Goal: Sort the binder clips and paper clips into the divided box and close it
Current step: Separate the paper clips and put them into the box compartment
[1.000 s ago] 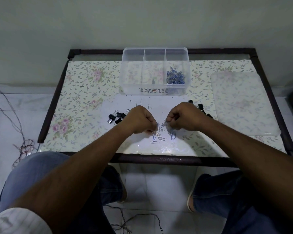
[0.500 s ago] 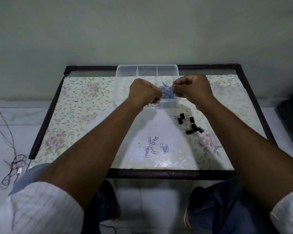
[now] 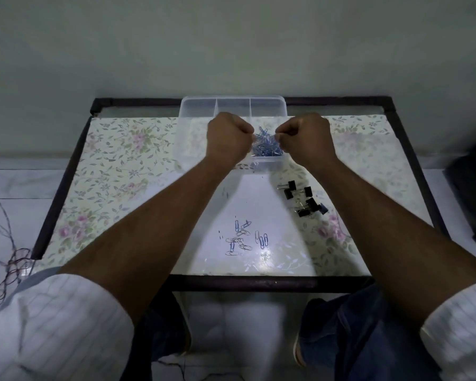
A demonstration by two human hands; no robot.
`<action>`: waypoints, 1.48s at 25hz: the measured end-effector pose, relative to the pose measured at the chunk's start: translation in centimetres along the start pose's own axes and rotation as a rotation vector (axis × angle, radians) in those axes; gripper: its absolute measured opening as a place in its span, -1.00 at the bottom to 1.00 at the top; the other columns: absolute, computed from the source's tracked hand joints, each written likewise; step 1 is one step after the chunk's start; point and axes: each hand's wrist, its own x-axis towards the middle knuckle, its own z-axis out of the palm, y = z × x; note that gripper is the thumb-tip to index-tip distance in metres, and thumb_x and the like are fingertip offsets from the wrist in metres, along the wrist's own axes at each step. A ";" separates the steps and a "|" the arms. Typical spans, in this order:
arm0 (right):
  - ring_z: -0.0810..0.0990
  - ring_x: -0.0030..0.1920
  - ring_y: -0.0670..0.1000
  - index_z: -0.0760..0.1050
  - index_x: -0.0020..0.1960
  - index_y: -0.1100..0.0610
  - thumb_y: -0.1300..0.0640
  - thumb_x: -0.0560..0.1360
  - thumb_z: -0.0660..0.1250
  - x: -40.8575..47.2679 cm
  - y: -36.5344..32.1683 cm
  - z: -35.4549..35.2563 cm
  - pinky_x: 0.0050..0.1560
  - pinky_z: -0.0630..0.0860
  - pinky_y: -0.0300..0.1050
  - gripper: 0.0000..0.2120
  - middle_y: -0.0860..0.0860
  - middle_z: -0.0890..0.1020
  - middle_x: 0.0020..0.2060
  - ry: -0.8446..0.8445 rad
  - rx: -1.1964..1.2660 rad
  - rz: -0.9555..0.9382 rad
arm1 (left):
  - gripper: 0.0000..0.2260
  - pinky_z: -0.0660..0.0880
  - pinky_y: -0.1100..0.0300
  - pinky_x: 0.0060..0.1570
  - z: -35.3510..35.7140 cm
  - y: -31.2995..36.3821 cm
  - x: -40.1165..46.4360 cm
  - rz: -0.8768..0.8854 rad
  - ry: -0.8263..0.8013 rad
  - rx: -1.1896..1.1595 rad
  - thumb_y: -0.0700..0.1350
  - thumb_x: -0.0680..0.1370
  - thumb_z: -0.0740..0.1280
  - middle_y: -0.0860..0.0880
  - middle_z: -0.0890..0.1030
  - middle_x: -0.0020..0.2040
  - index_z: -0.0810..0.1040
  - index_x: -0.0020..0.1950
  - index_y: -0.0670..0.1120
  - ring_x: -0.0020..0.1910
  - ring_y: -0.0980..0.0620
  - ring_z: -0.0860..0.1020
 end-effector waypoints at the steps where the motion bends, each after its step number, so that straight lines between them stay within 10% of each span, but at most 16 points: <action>1: 0.66 -0.29 -0.19 0.78 -0.12 0.04 0.12 0.47 0.54 -1.1 -0.4 -0.4 0.02 0.67 -0.13 -0.97 -0.14 0.67 -0.35 -0.015 -0.020 -0.026 | -0.96 0.72 0.05 -0.15 -1.0 0.0 -1.4 0.019 0.004 -0.002 -0.24 0.44 0.58 -0.04 0.75 -0.26 0.78 -0.13 -0.13 -0.32 0.02 0.74; 5: 0.63 -0.20 -0.14 0.74 0.06 0.05 0.03 0.43 0.63 -8.1 -1.2 -0.6 0.05 0.61 -0.14 -0.77 -0.05 0.74 -0.10 -0.387 -0.187 -0.107 | -0.76 0.57 0.35 -0.08 -5.2 -2.5 -8.4 0.103 -0.190 0.315 -0.04 0.45 0.61 -0.02 0.77 -0.10 0.76 0.07 -0.08 -0.25 0.14 0.67; 11: 0.67 -0.14 0.01 0.66 -0.15 0.07 -0.21 0.24 0.68 -16.2 0.4 3.5 -0.07 0.63 -0.06 -0.58 -0.04 0.70 -0.22 -0.592 -0.522 0.122 | -0.24 0.57 0.01 0.15 -4.8 -7.2 -15.8 -0.089 -0.464 0.711 0.28 0.31 0.62 -0.10 0.64 0.21 0.51 0.34 -0.11 0.19 -0.11 0.61; 20: 0.73 -0.07 0.00 0.78 -0.03 0.06 0.21 0.47 0.54 -13.1 0.9 6.0 0.01 0.61 -0.11 -0.89 -0.02 0.78 -0.10 -0.511 -0.280 -0.057 | -0.83 0.52 0.15 0.00 -3.1 -9.6 -12.6 0.118 -0.410 0.618 -0.07 0.50 0.56 -0.03 0.73 -0.01 0.74 0.04 -0.11 0.03 -0.03 0.66; 28: 0.57 0.02 0.12 0.60 0.17 0.08 -0.38 0.20 0.61 -14.3 0.6 6.6 -0.02 0.56 0.01 -0.27 0.05 0.56 0.07 -0.599 -0.546 -0.200 | -0.63 0.52 0.04 0.04 -2.8 -10.2 -13.0 0.327 -0.448 0.738 0.05 0.55 0.48 -0.10 0.53 0.23 0.59 0.31 -0.06 0.17 -0.13 0.53; 33: 0.63 -0.13 0.10 0.72 -0.03 -0.01 -0.08 0.49 0.52 -14.4 1.1 6.3 -0.28 0.31 -0.10 -0.85 0.02 0.59 -0.18 -0.552 -0.420 -0.305 | -0.77 0.45 0.11 -0.10 -2.5 -10.6 -13.7 0.347 -0.462 0.687 0.07 0.52 0.51 -0.05 0.59 0.01 0.75 0.09 -0.02 0.03 -0.07 0.57; 37: 0.66 -0.16 0.06 0.78 0.04 -0.06 -0.04 0.54 0.47 -14.5 1.7 6.2 -0.29 0.31 -0.15 -0.86 -0.02 0.71 -0.17 -0.519 -0.391 -0.348 | -0.82 0.33 0.14 -0.25 -2.2 -11.0 -14.1 0.354 -0.462 0.656 -0.01 0.57 0.41 -0.01 0.54 -0.20 0.77 -0.13 -0.04 -0.12 -0.07 0.59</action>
